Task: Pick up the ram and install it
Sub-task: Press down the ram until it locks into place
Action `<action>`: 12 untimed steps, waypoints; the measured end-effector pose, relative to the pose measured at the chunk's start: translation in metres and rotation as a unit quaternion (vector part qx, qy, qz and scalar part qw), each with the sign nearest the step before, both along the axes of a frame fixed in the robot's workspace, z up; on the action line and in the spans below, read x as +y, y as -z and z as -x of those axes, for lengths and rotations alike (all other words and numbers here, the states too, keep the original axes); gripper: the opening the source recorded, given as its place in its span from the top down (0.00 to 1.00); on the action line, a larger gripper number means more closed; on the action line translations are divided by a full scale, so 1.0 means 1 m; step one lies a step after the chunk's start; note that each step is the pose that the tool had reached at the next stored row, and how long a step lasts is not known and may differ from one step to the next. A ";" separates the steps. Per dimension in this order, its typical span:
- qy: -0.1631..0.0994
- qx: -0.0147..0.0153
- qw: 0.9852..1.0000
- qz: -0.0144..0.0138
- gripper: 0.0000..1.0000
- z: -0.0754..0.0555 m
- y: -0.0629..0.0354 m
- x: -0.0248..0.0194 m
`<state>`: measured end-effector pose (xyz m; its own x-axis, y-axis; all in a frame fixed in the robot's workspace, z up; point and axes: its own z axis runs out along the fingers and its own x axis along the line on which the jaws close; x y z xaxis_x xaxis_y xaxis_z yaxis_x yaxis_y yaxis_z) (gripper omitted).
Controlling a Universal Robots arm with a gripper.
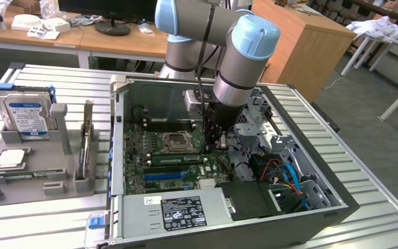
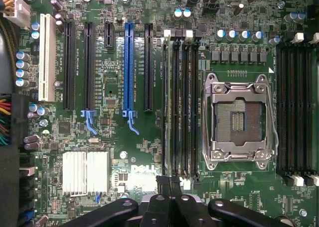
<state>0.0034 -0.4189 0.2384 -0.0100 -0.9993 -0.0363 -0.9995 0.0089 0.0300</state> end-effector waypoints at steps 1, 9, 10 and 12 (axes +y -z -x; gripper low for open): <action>0.000 0.000 1.000 0.000 0.89 0.000 0.0014 0.0000; 0.000 0.000 1.000 0.000 0.89 0.000 0.0035 0.0009; 0.000 0.000 1.000 0.000 0.89 0.000 0.0036 0.0016; 0.000 0.000 1.000 0.000 0.89 0.000 0.0036 0.0017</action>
